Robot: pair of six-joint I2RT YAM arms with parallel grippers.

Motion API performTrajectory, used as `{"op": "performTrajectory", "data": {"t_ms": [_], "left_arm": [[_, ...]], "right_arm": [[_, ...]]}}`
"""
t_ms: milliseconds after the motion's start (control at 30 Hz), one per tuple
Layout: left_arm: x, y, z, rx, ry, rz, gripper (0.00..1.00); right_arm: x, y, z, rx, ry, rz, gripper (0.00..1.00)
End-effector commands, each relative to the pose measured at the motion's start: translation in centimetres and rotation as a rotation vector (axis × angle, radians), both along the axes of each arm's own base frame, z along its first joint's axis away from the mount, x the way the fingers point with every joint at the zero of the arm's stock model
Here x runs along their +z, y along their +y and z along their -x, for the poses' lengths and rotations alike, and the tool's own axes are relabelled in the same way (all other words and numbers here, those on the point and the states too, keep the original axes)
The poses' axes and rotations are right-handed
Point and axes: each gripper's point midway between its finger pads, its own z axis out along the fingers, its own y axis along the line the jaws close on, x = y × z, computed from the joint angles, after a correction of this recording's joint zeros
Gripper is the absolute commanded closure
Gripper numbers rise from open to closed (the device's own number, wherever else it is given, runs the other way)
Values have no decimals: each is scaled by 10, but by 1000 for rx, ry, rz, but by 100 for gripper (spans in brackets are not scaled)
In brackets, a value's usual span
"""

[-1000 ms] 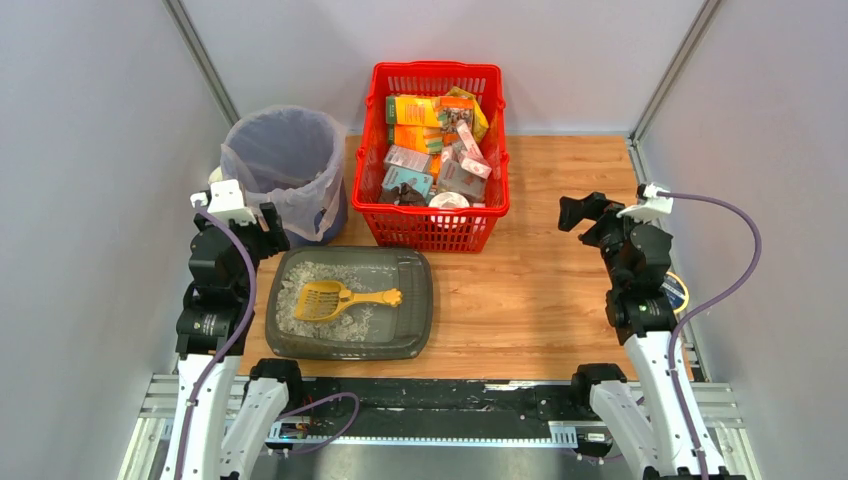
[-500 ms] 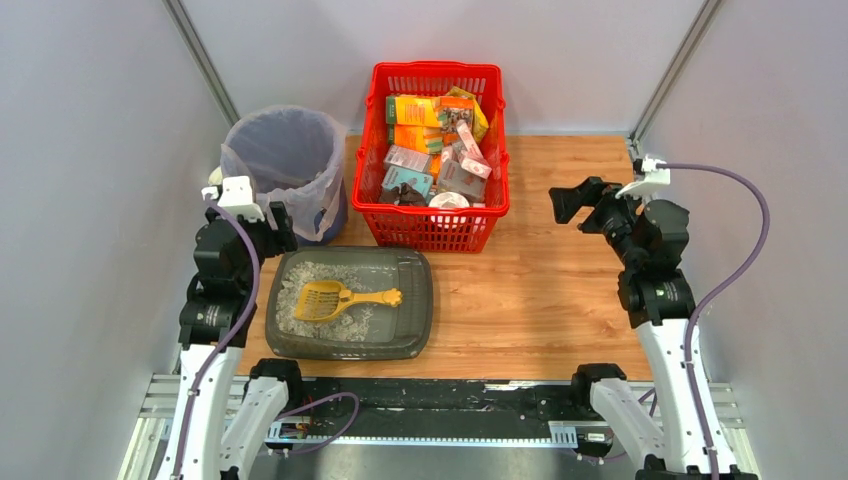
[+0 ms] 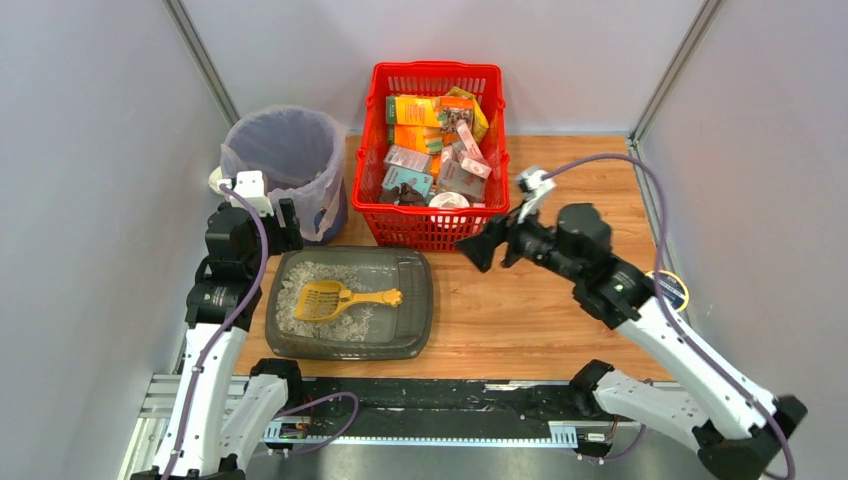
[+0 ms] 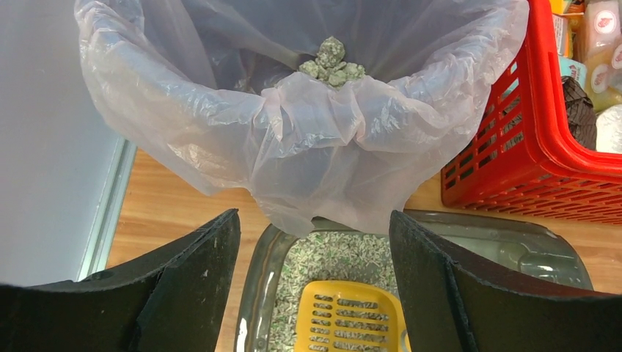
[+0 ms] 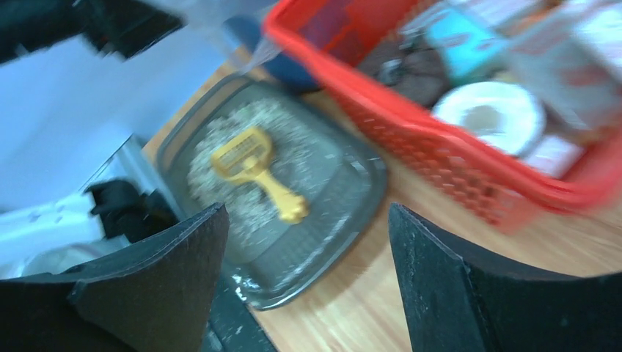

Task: Clean the litter box

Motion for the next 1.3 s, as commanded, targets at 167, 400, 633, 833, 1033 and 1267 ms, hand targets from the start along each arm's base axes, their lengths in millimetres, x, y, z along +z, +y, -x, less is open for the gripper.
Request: {"op": "performTrajectory", "data": {"t_ms": [167,400,633,833,1033,1267], "left_arm": [[23,-29,-4,-132,-65,99,18],[20,-17,-1,-86,-52,44,19],[25,-13,2,-66,-79,37,19],[23,-15,0,-80,-71,40,19],[23,-15,1,-83,-74,34,19],[23,-31,1,-172,-77,38,19]], "right_arm": [[-35,148,44,427,-41,124,17],[-102,191,42,583,-79,398,17],[-149,204,24,574,-156,550,22],[-184,202,16,582,-226,642,26],[-200,206,13,598,-295,690,30],[-219,206,20,640,-266,712,30]]}}
